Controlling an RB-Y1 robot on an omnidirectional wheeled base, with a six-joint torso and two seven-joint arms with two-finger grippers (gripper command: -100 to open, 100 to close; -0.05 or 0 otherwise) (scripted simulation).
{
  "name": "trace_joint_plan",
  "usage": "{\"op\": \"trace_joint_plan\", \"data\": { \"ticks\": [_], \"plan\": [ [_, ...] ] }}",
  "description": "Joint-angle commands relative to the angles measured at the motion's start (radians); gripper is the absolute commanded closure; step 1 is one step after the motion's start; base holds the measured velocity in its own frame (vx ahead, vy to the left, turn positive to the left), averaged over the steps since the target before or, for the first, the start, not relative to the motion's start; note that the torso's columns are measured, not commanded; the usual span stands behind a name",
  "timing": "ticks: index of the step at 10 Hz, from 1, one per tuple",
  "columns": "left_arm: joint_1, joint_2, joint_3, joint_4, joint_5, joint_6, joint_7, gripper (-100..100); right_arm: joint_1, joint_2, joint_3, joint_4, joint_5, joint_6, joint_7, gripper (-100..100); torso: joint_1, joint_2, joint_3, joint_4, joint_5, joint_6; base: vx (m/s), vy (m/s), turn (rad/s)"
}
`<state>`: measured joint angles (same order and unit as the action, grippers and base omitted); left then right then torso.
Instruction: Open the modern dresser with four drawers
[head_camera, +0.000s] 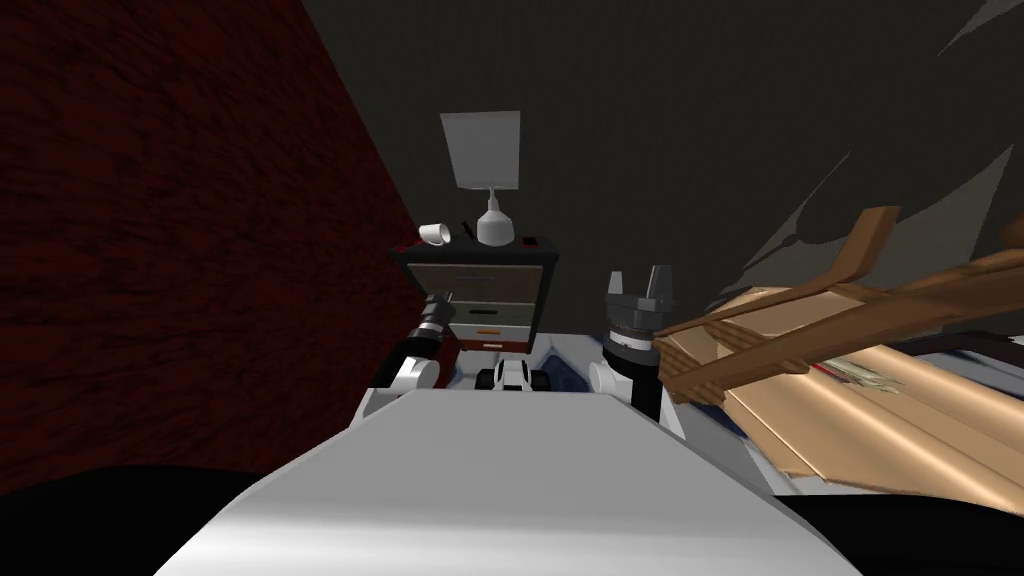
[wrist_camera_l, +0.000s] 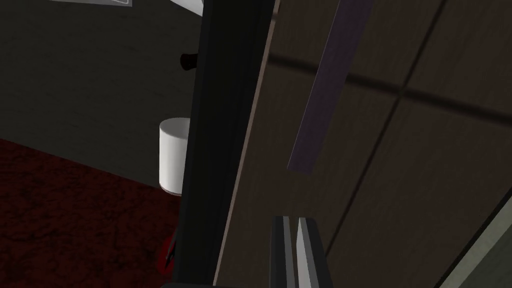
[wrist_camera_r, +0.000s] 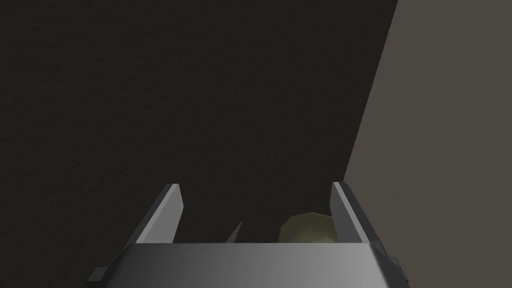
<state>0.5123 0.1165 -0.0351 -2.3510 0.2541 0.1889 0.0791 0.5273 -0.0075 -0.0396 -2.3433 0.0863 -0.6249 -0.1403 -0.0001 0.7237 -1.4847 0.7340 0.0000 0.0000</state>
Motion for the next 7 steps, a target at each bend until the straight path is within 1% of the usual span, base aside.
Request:
{"op": "trace_joint_plan", "data": {
  "ticks": [1, 3, 4, 5, 6, 7],
  "plan": [
    [0.007, -0.002, 0.005, -0.022, 0.002, 0.031, 0.003, -100, 0.000, 0.000, 0.000, 0.000, 0.000, 0.000, 0.000, 0, 0.000, 0.001, 0.000, 0.000, 0.000, 0.000, 0.174, 0.001, -0.003],
    [0.014, -0.004, 0.010, -0.043, 0.005, 0.060, 0.007, -100, 0.000, 0.000, 0.000, 0.000, 0.000, 0.000, 0.000, 0, 0.000, 0.013, 0.008, 0.004, 0.000, 0.000, 0.176, -0.004, -0.009],
    [0.013, -0.003, 0.008, -0.037, 0.004, 0.049, 0.005, -100, 0.000, 0.000, 0.000, 0.000, 0.000, 0.000, 0.000, 0, 0.000, 0.016, 0.010, 0.005, 0.000, 0.000, 0.084, 0.002, 0.000],
    [0.023, -0.004, 0.013, -0.069, 0.006, 0.073, 0.008, -100, 0.000, 0.000, 0.000, 0.000, 0.000, 0.000, 0.000, 0, 0.000, 0.021, 0.013, 0.006, 0.000, 0.000, 0.140, -0.011, -0.007],
    [0.021, -0.003, 0.010, -0.056, 0.006, 0.061, 0.007, -100, 0.000, 0.000, 0.000, 0.000, 0.000, 0.000, 0.000, 0, -0.001, 0.017, 0.011, 0.005, 0.000, 0.000, 0.086, -0.007, 0.002],
    [0.022, -0.003, 0.010, -0.059, 0.006, 0.063, 0.007, 100, 0.000, 0.000, 0.000, 0.000, 0.000, 0.000, 0.000, 0, 0.000, 0.017, 0.010, 0.005, 0.000, 0.000, 0.013, -0.001, 0.001]
  ]
}}
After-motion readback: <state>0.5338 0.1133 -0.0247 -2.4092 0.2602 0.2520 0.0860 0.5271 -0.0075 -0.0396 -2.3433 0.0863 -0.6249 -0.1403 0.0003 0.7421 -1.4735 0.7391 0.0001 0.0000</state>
